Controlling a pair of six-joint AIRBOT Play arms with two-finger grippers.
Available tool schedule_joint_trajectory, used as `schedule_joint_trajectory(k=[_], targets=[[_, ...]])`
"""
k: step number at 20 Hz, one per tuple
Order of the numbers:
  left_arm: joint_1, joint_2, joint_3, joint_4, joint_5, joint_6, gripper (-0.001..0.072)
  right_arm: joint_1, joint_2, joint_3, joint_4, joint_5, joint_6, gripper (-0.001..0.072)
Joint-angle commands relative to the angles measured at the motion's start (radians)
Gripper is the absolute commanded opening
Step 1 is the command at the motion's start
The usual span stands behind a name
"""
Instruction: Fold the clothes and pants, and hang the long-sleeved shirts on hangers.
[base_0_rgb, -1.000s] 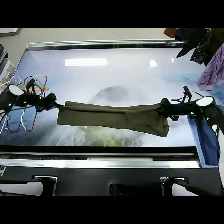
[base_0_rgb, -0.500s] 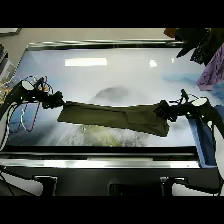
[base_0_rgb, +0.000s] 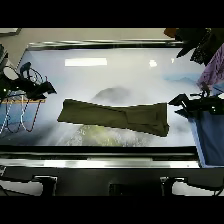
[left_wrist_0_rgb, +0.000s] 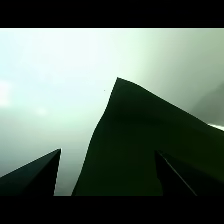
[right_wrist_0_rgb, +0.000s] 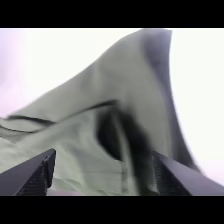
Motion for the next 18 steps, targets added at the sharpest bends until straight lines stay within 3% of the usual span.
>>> schedule_joint_trajectory(k=[1,9,18], targets=[[0.0,0.085,0.024,0.042,-0.073,-0.001,0.0669,-0.029,-0.074,0.015,-0.017,0.059,-0.089,0.069],[0.0,0.145,0.024,0.042,-0.151,-0.009,0.0669,-0.028,-0.227,0.014,0.079,0.077,-0.198,0.069],[0.0,0.143,0.024,0.042,-0.151,-0.009,0.0669,-0.026,-0.261,0.006,0.087,0.063,-0.226,0.069]])
